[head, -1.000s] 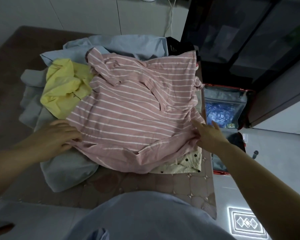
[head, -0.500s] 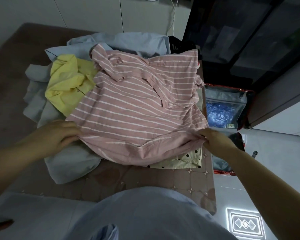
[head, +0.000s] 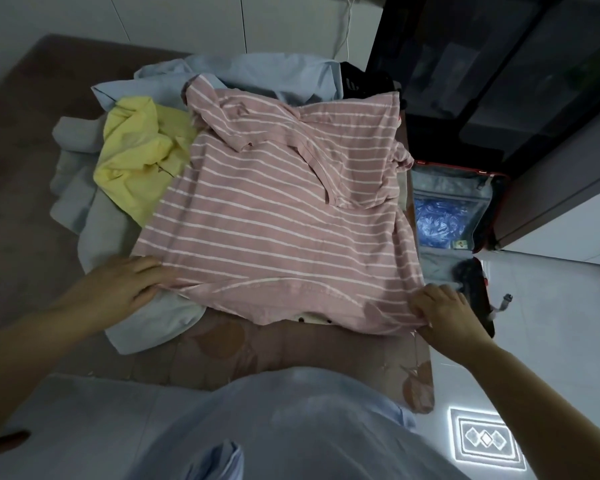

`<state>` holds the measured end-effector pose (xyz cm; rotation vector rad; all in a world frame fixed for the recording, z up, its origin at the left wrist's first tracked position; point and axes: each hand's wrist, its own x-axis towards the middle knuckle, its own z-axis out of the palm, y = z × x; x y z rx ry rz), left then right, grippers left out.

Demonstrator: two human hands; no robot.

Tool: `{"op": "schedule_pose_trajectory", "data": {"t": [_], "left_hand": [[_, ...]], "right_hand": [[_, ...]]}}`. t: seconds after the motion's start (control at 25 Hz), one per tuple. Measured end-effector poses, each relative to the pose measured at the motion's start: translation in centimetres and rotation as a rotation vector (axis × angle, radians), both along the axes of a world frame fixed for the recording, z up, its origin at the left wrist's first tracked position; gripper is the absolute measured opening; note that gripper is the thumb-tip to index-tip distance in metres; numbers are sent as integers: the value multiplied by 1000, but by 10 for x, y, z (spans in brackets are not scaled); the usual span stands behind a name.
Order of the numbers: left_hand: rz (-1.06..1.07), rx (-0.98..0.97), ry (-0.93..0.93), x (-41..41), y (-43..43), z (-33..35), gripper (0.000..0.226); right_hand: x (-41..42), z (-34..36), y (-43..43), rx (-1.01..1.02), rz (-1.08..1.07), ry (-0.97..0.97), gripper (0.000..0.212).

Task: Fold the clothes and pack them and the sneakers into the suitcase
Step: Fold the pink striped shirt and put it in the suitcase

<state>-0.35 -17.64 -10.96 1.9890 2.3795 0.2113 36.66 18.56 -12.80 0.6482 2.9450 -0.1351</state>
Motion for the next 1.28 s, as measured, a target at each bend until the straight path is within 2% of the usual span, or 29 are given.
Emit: {"op": "schedule_pose_trajectory", "data": {"t": [0.12,0.24,0.32,0.4,0.48,0.56,0.64,0.72,0.8,0.84,0.92,1.0,1.04,1.08,1.16,1.2,1.28], "left_hand": [[-79,-35,167,1,-4,-4,47],[-146,-118,293,2,-6,-6,95],[-220,-123,377,1,-4,-11,104],[-261,-118,422,6,3,-16,98],[-282,-144,376,18,14,-11,84],[-297,-167,296,25,23,-10,67],[-345,-214,234,30,26,-13,56],[-422,-218,219,37,29,-16,50],[-469,-146,174,39,43,-8,42],[-458,-76,152,35,56,1,39],[-364,100,134,12,92,27,32],[-120,227,131,-23,134,52,32],[45,235,127,-42,155,64,36],[197,203,115,-59,173,75,44],[359,36,103,-85,203,91,61],[374,-54,116,-96,214,94,63],[356,-194,111,-114,225,96,55]], "right_hand": [[-5,1,0,66,12,-32,41],[-6,2,2,32,14,-199,42],[-10,2,-4,-70,-37,-277,44],[-22,1,-24,-271,-32,-138,55],[-44,1,-53,-470,25,56,65],[-61,-3,-72,-632,8,137,62],[-67,-8,-80,-637,48,208,40],[-65,-12,-81,-553,187,157,22],[-63,-9,-76,-509,304,11,28],[-67,-3,-70,-544,318,-38,33],[-89,14,-51,-586,257,22,23],[-128,25,-22,-517,78,208,17],[-149,29,-11,-477,-24,282,23],[-172,34,-2,-449,-128,312,34],[-210,36,9,-419,-248,228,54],[-225,34,12,-393,-260,136,58],[-240,18,18,-331,-260,43,49]]}}
